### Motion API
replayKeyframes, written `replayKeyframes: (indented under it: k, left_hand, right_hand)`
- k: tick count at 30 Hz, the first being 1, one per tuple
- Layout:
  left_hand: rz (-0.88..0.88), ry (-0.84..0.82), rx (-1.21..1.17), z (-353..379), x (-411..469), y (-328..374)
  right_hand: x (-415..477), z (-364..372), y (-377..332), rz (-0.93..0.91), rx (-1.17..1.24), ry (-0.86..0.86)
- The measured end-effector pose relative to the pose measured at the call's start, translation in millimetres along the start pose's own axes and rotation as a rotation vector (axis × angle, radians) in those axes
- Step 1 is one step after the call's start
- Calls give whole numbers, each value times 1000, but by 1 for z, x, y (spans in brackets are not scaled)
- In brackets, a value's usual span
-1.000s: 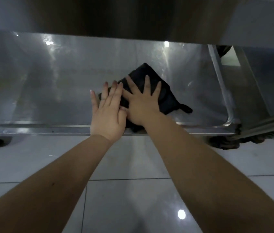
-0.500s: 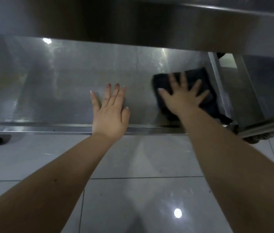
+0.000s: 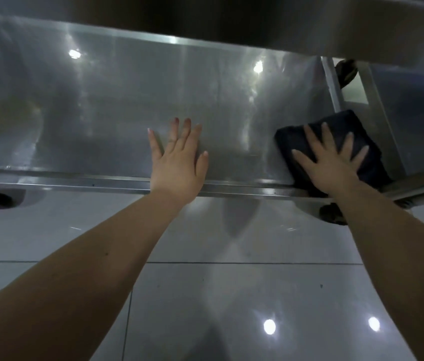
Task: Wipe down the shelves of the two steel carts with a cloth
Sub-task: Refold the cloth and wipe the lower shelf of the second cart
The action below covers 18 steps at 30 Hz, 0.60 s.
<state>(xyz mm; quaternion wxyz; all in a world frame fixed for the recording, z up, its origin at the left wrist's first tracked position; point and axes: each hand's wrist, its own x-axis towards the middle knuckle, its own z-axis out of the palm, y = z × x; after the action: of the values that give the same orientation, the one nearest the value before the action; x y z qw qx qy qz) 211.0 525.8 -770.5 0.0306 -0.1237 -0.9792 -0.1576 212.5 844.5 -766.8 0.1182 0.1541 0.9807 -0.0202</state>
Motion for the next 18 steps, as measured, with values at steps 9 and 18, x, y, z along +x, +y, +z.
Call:
replayKeyframes:
  k: [9,18]
  left_hand:
    - [44,14,-43,0,-2,1]
    - [25,26,-362,-22,6,-20]
  right_hand:
    - [-55,18,-134,-367,-4,14]
    - [-58,16,-162,-503,-40,-49]
